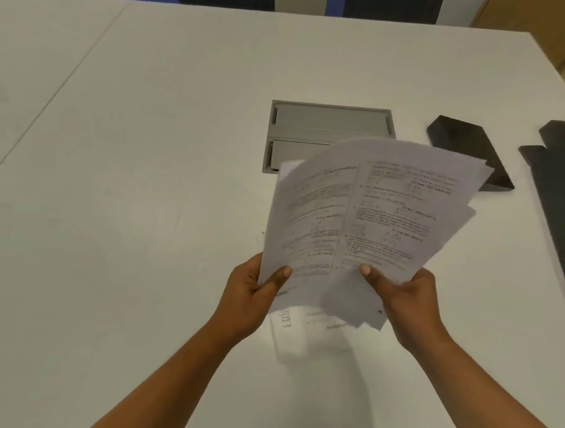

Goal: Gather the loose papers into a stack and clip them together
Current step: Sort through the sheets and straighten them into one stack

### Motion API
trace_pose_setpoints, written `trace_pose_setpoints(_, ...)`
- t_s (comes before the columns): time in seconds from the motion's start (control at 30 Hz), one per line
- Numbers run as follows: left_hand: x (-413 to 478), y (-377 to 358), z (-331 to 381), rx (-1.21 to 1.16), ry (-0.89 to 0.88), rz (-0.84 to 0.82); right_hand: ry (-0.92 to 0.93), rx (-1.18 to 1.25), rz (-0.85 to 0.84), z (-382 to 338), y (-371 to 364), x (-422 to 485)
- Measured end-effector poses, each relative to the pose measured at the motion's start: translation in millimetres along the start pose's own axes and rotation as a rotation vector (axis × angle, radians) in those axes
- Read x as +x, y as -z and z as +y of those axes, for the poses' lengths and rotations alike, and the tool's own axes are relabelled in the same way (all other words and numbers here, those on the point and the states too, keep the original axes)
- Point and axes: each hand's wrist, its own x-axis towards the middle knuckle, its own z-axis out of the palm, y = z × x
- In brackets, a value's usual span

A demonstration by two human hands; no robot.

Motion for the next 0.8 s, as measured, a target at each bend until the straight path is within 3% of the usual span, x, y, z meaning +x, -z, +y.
trace_pose_setpoints(0.3, 10, -17, -17, 0.049, -0.033, 0.061, 0.155, -0.015, -0.131, 13, 8, 2)
trace_pose_setpoints(0.47, 14, -19, -27, 0.109, 0.011, 0.012, 0.035, -0.069, -0.183, 40, 14, -3)
trace_pose_setpoints(0.67, 21, -20, -37, 0.013, 0.099, -0.07, -0.062, -0.165, -0.138, 51, 33, -5)
trace_pose_setpoints(0.8, 16, -29, -57, 0.145, 0.144, -0.17, -0.131, -0.161, -0.041, 57, 58, -6)
